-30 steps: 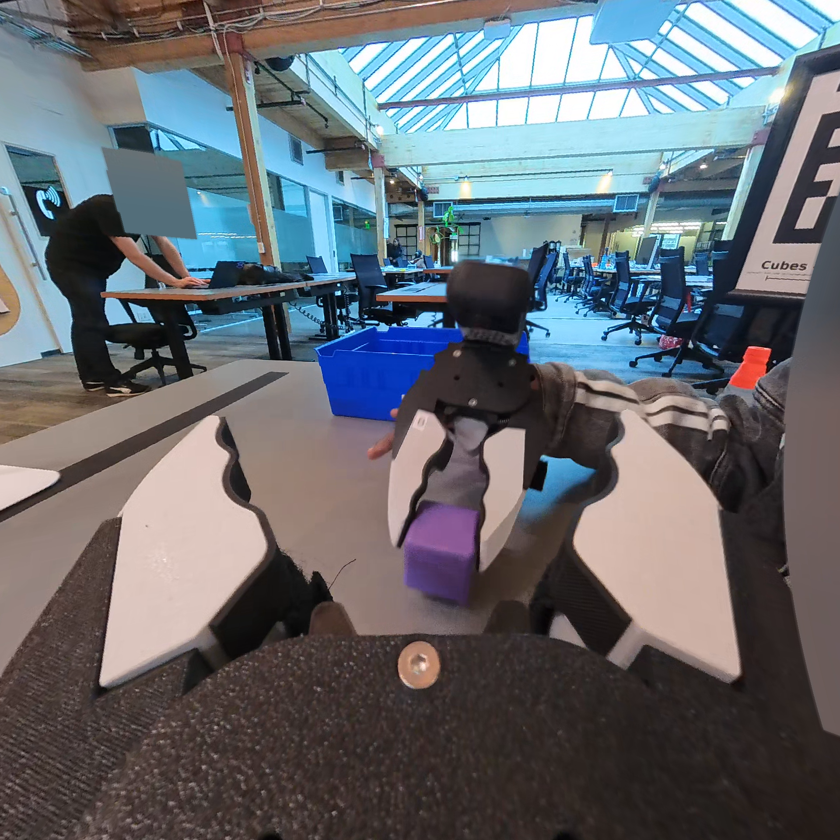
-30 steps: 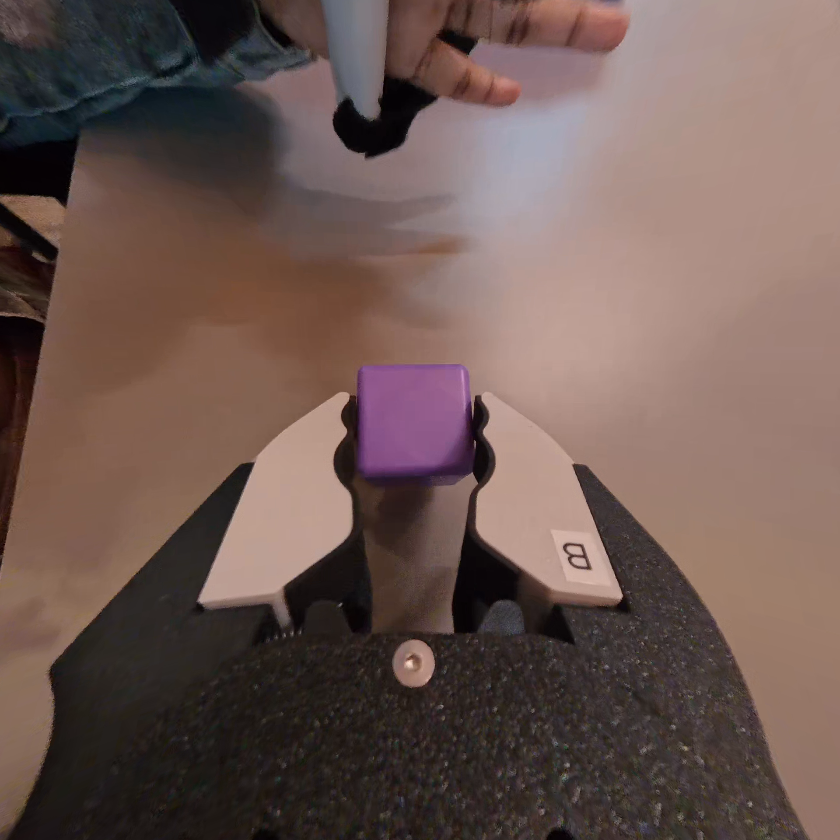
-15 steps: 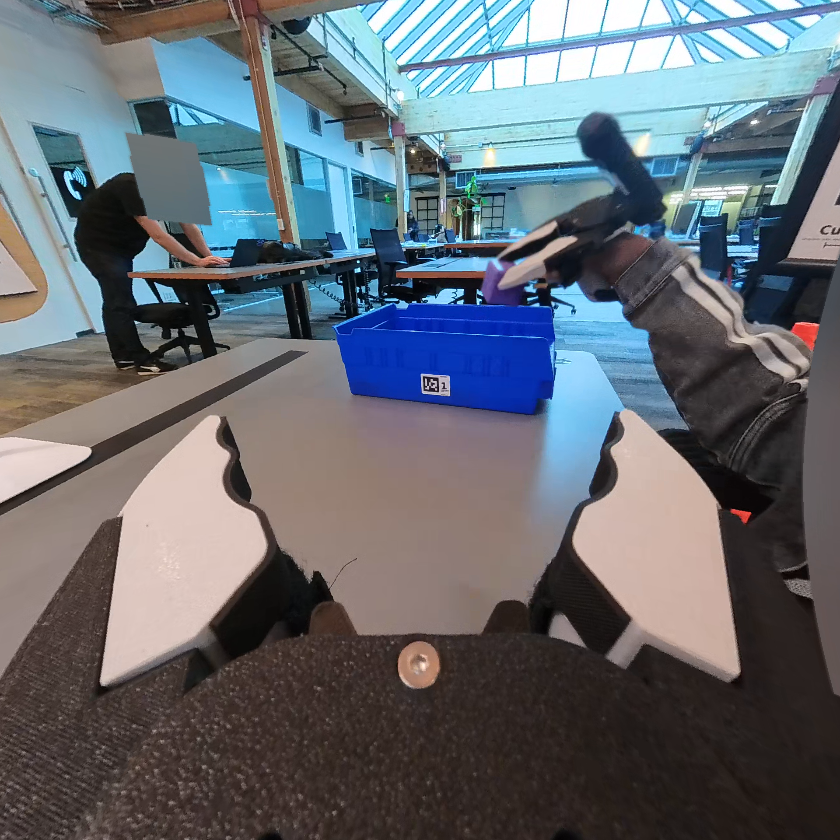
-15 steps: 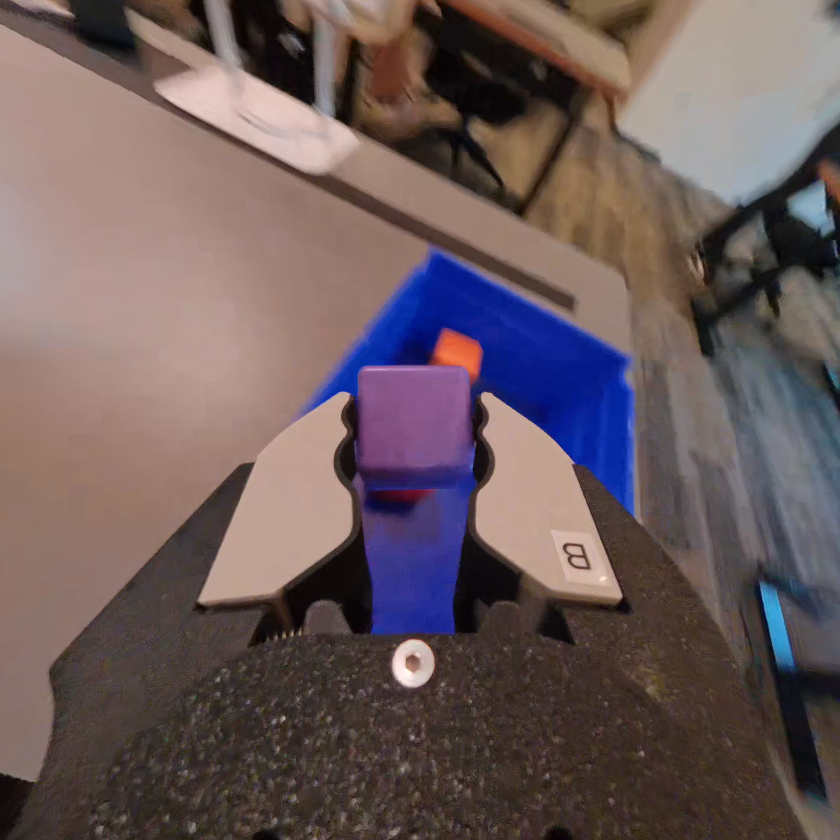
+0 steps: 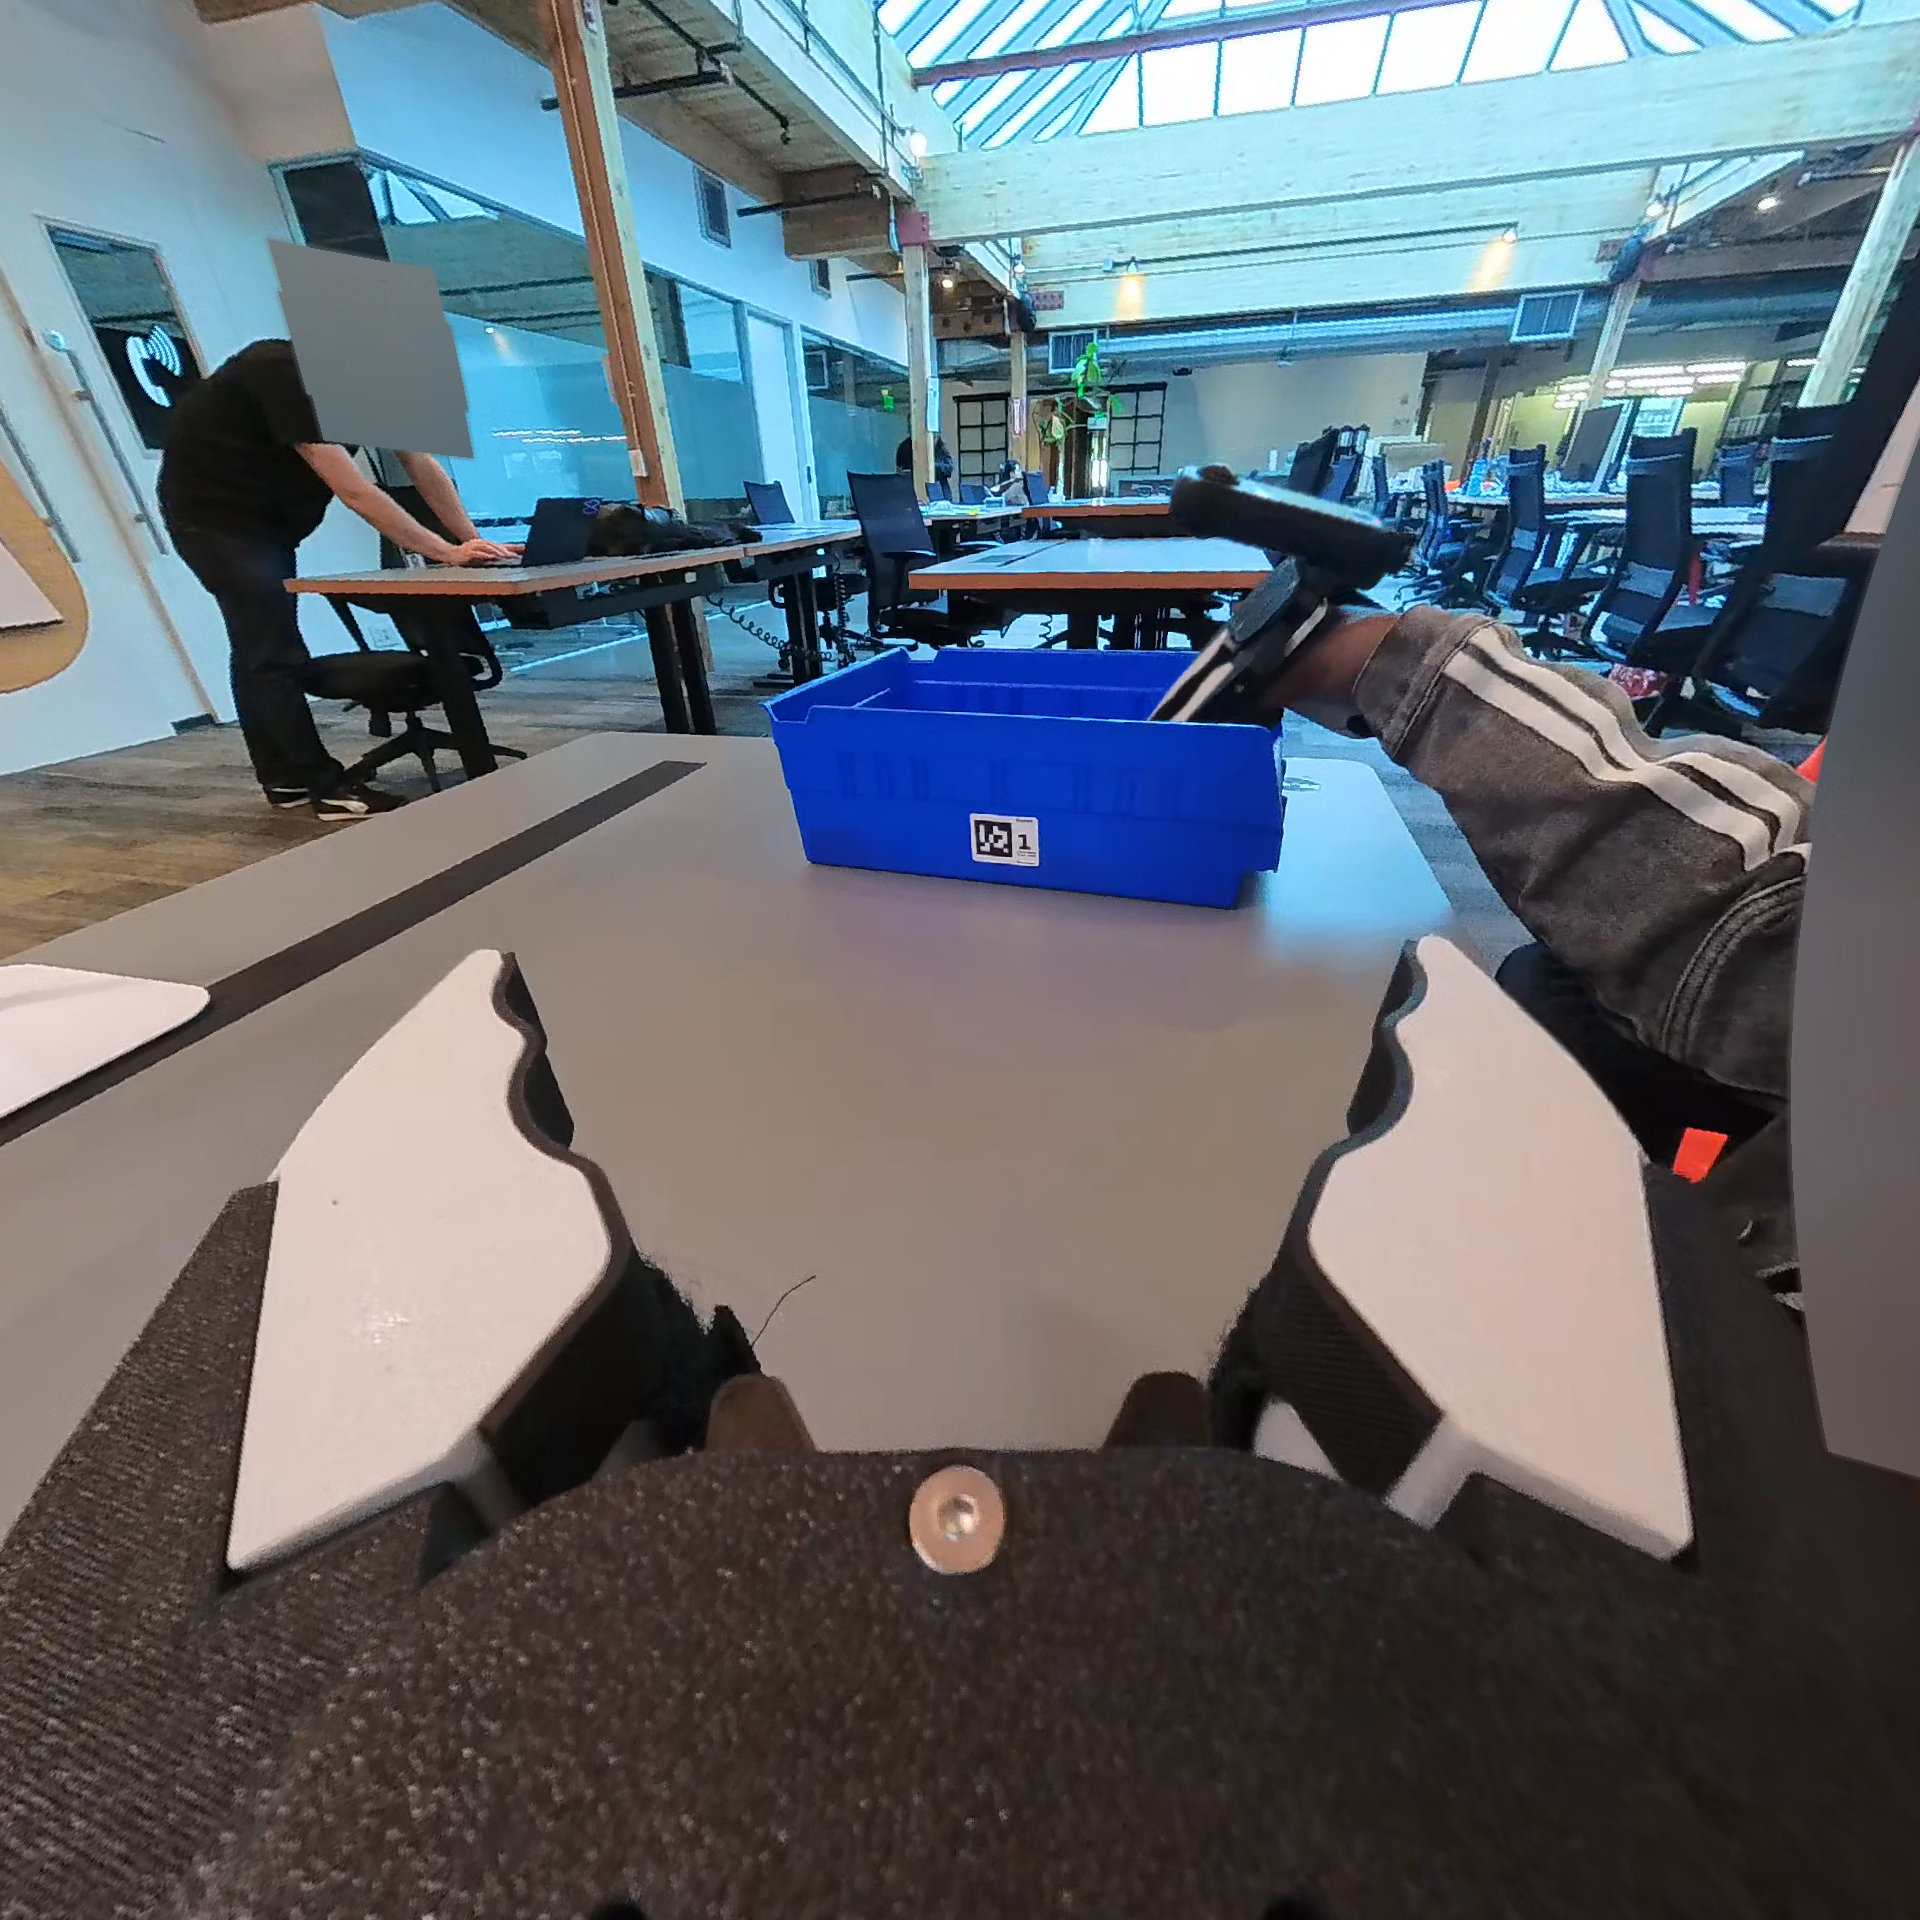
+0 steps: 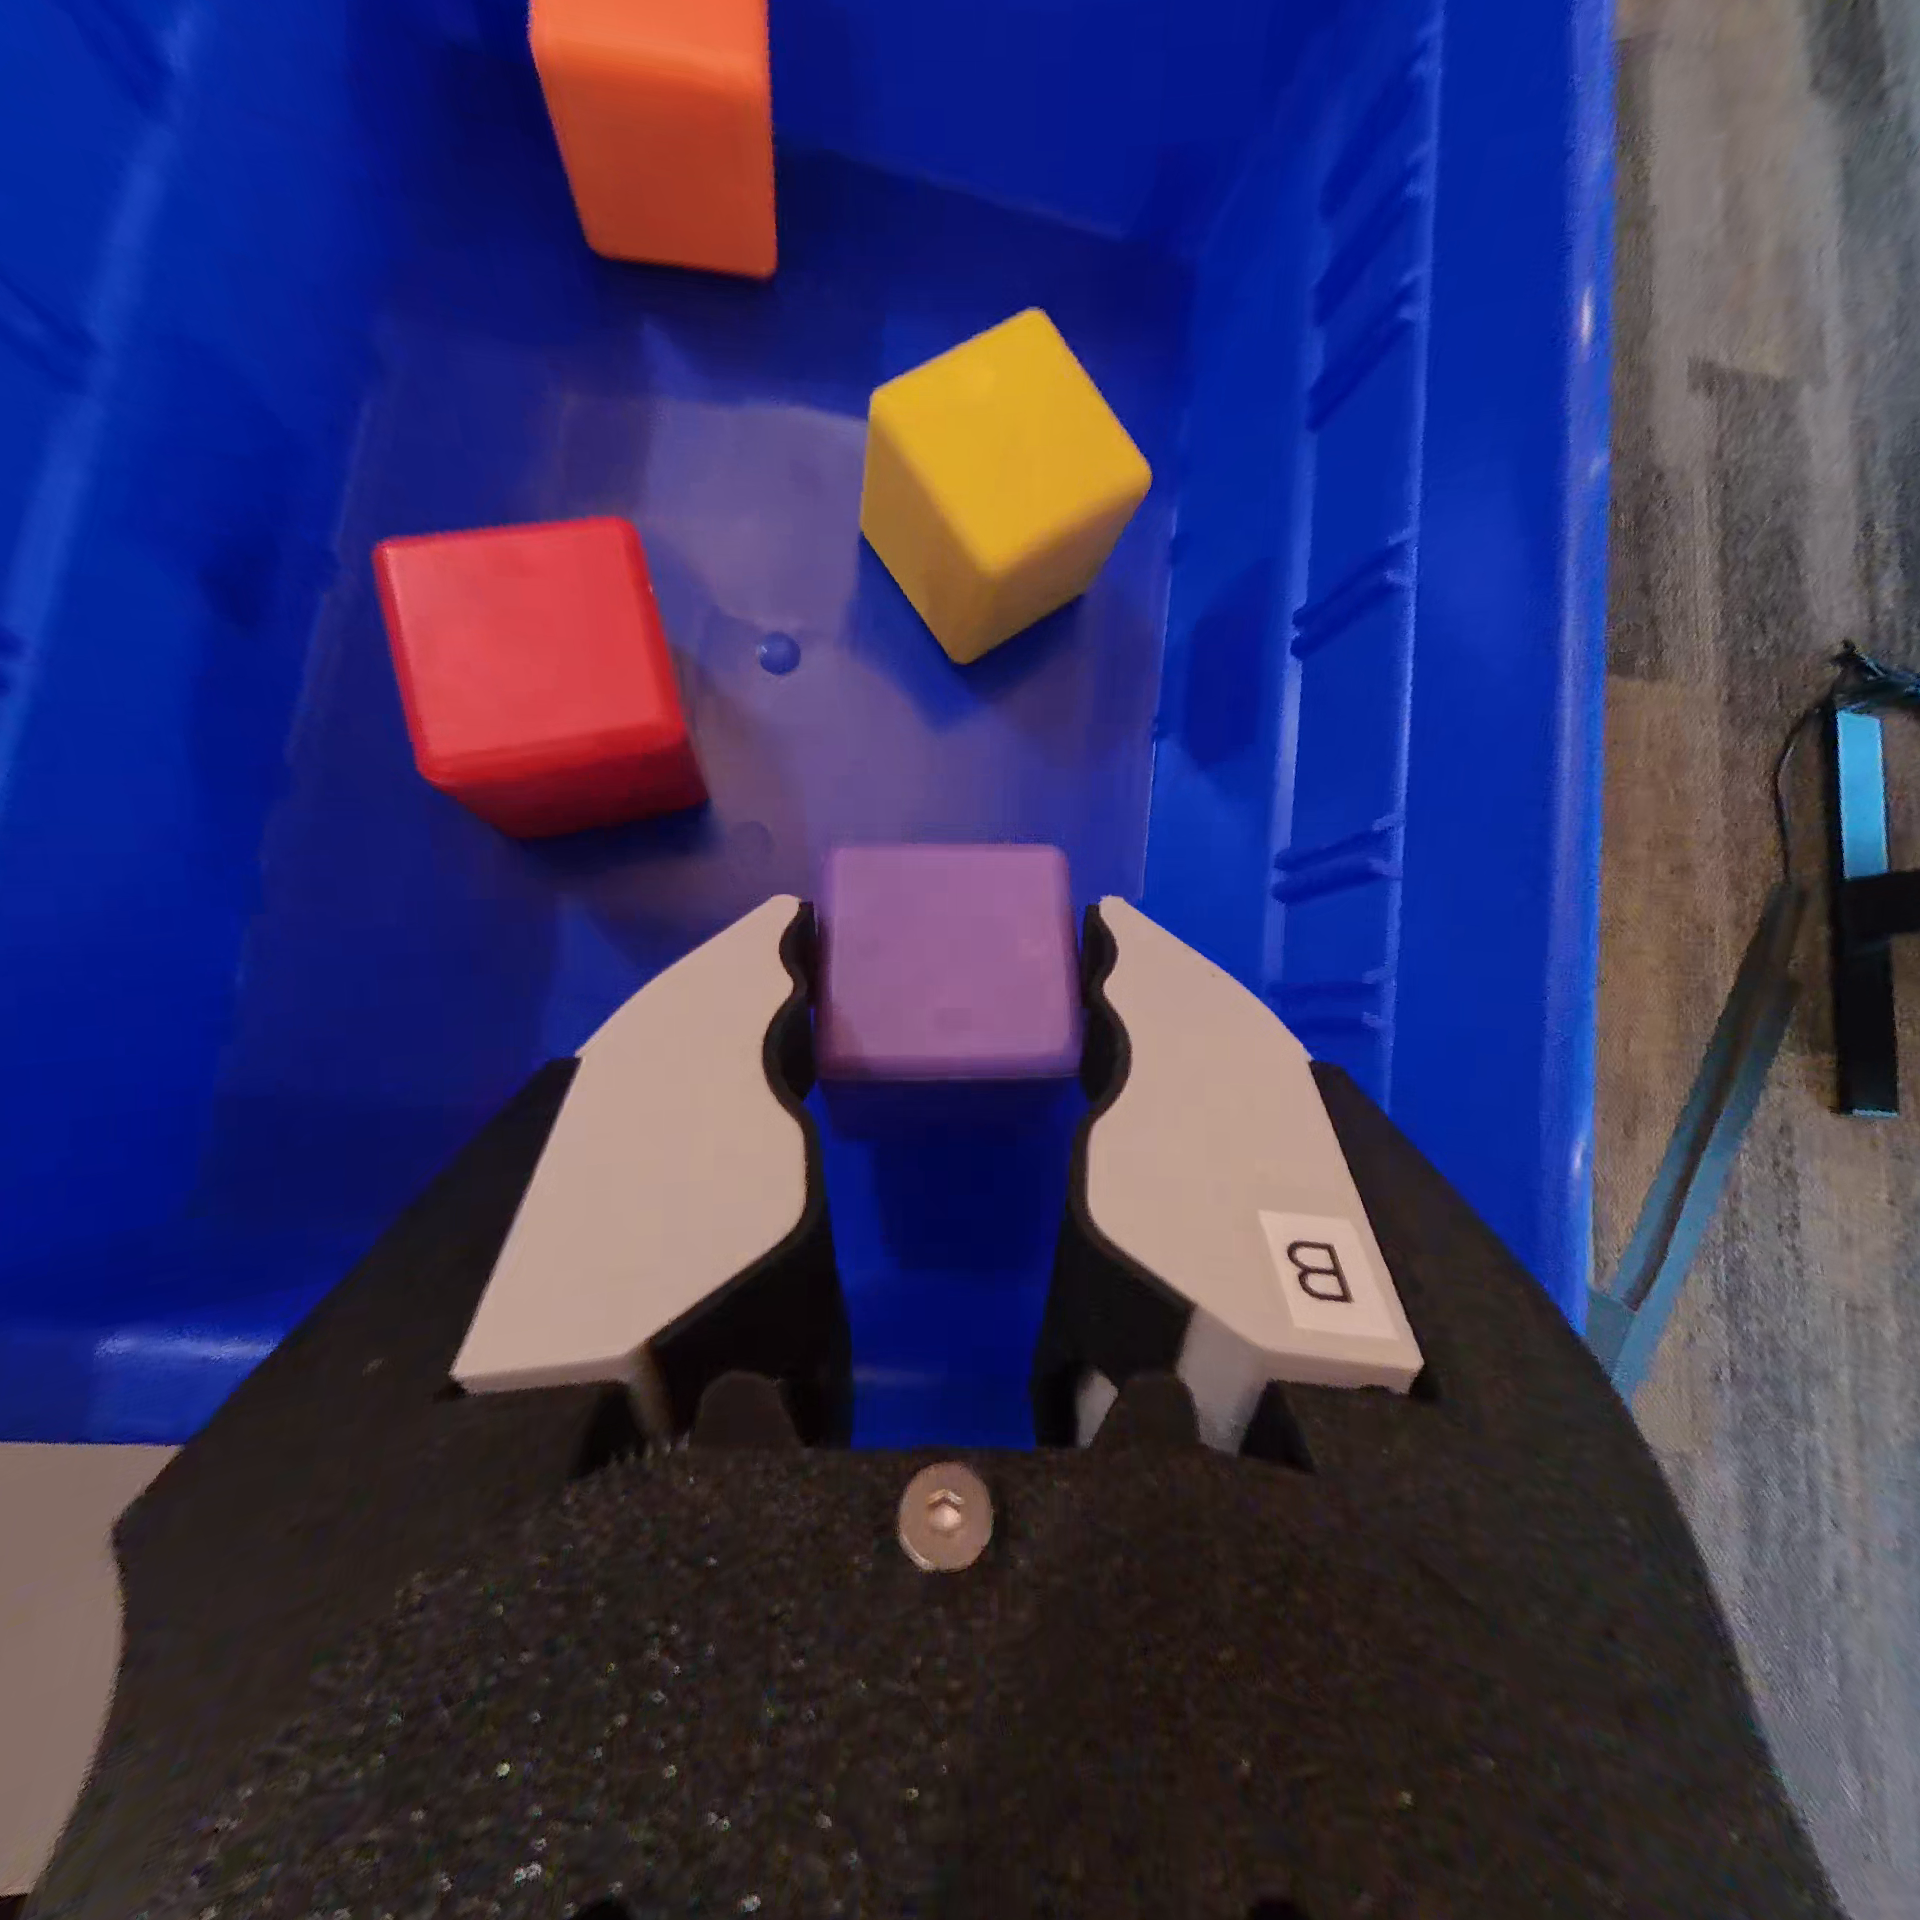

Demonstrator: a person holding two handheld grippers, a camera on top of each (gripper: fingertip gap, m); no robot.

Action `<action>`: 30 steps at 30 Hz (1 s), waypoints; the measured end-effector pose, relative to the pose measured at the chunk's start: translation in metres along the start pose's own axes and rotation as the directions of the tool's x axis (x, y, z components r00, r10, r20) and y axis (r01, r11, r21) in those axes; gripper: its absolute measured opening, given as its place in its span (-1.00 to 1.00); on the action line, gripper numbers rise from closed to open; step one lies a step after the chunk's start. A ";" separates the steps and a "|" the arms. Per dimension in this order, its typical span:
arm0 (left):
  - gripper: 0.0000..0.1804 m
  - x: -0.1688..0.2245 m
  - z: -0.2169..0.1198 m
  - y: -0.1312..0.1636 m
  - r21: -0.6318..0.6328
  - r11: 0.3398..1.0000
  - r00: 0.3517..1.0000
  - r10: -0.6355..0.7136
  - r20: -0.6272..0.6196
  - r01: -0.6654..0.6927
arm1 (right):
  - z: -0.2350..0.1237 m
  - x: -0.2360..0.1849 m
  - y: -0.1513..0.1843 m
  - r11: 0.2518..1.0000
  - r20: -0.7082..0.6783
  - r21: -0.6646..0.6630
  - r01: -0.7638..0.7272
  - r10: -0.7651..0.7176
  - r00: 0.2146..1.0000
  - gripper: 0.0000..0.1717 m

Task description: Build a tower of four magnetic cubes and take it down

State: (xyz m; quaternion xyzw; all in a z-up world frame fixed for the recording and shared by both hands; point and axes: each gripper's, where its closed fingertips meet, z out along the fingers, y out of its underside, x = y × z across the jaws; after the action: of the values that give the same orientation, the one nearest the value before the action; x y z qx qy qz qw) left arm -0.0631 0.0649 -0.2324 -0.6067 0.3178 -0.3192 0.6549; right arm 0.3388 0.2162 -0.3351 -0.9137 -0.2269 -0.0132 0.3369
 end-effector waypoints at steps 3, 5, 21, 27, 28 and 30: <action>0.62 0.000 0.001 0.001 -0.009 1.000 1.000 0.000 -0.002 0.000 | 0.001 -0.001 0.001 1.000 -0.005 -0.013 0.004 -0.005 1.000 -0.43; 0.62 0.000 0.001 0.001 -0.010 1.000 1.000 0.001 -0.003 -0.001 | 0.002 -0.001 0.002 1.000 -0.002 -0.020 -0.002 0.001 1.000 -0.43; 0.62 0.000 -0.009 -0.026 -0.030 0.998 0.995 0.066 0.079 -0.064 | -0.090 -0.049 -0.102 0.818 0.086 0.575 0.022 -0.087 0.993 0.70; 0.62 -0.005 -0.042 -0.094 -0.033 0.986 0.935 0.163 0.316 -0.161 | -0.149 -0.101 -0.147 0.570 0.063 0.819 0.060 -0.193 0.979 0.72; 0.62 -0.006 -0.051 -0.105 -0.053 0.980 0.911 0.198 0.361 -0.192 | -0.155 -0.109 -0.149 0.553 0.071 0.831 0.055 -0.203 0.976 0.72; 0.62 -0.012 -0.073 -0.124 -0.107 0.962 0.847 0.271 0.458 -0.250 | -0.162 -0.123 -0.153 0.531 0.085 0.846 0.052 -0.230 0.969 0.72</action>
State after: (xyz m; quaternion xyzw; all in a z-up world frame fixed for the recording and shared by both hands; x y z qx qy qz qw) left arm -0.1331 0.0243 -0.1131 -0.6310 0.2366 -0.0645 0.7360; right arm 0.1847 0.1677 -0.1383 -0.6168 -0.3092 0.1548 0.7071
